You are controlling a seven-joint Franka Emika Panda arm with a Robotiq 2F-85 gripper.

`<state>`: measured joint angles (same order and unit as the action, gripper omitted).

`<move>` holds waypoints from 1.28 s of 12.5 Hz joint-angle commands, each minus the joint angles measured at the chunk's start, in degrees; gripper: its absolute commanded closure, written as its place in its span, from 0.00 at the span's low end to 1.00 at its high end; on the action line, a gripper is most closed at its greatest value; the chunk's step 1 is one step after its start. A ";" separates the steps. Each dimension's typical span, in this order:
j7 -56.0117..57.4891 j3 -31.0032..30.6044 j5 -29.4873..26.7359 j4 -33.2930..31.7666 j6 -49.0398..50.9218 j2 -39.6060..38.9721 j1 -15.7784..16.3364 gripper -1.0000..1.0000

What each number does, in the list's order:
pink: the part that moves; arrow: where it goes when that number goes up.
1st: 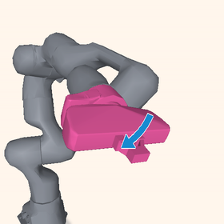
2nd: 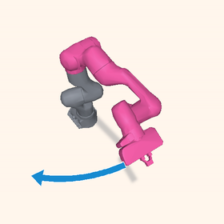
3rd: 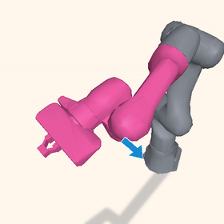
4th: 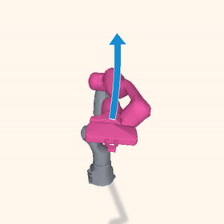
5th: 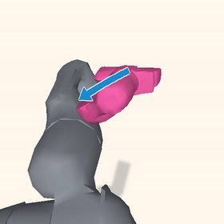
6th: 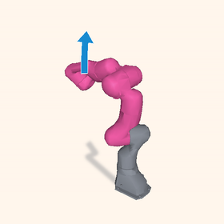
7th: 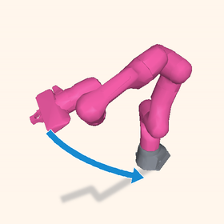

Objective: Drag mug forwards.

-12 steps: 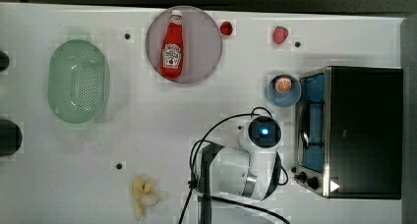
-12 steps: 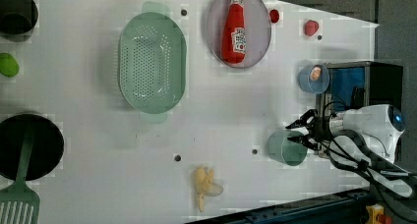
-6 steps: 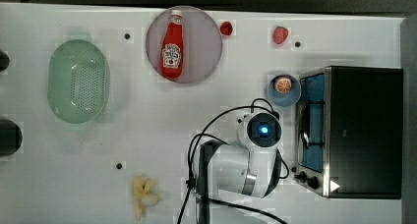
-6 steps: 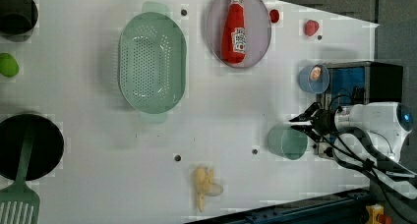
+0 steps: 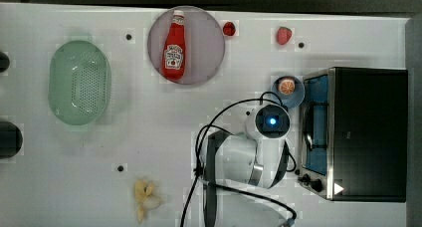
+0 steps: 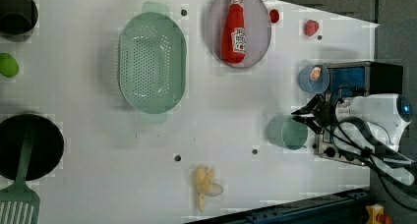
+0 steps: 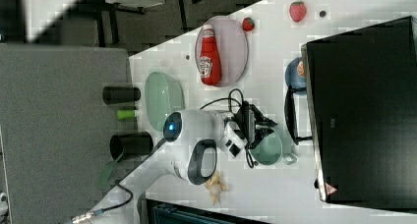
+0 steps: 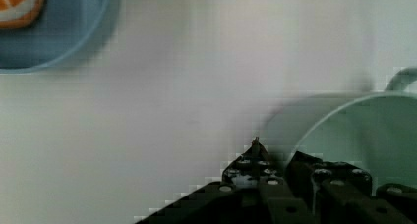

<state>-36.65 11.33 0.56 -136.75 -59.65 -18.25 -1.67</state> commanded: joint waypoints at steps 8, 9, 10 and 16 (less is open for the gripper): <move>-0.96 -1.22 0.86 21.34 8.57 -10.15 -0.33 0.82; -0.95 -1.31 0.86 22.82 9.46 -11.03 -0.31 0.82; -0.95 -1.44 0.86 23.99 9.44 -11.96 -0.31 0.82; -0.96 -2.61 0.77 32.49 9.31 -17.32 -0.26 0.82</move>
<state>-36.84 7.93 1.13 -106.70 -50.30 -35.25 -2.25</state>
